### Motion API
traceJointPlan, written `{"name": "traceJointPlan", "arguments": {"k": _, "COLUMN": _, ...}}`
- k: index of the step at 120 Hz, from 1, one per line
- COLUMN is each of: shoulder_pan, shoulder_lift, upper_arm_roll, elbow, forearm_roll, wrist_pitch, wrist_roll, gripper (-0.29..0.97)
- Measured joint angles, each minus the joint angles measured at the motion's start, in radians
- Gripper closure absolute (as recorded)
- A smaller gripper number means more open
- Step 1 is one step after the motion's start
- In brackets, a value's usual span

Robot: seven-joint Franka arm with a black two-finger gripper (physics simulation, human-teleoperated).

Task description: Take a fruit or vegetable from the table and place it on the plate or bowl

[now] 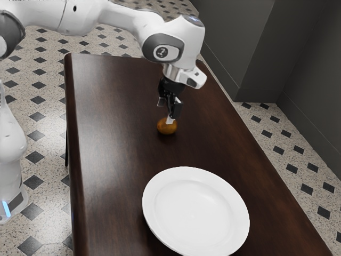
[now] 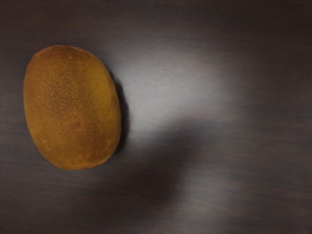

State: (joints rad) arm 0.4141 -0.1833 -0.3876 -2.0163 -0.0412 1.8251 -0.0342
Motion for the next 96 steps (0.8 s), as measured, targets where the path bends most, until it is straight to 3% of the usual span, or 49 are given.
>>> {"name": "traceJointPlan", "arguments": {"k": 24, "shoulder_pan": 0.004, "shoulder_lift": 0.173, "upper_arm_roll": -0.01, "elbow": 0.114, "forearm_roll": -0.011, "wrist_pitch": 0.045, "wrist_roll": 0.015, "gripper": 0.0}}
{"name": "traceJointPlan", "arguments": {"k": 56, "shoulder_pan": 0.012, "shoulder_lift": 0.218, "upper_arm_roll": 0.019, "elbow": 0.132, "forearm_roll": -0.004, "wrist_pitch": 0.065, "wrist_roll": 0.036, "gripper": 0.0}}
{"name": "traceJointPlan", "arguments": {"k": 96, "shoulder_pan": 0.085, "shoulder_lift": 0.26, "upper_arm_roll": 0.022, "elbow": 0.149, "forearm_roll": 0.037, "wrist_pitch": 0.07, "wrist_roll": 0.058, "gripper": 0.0}}
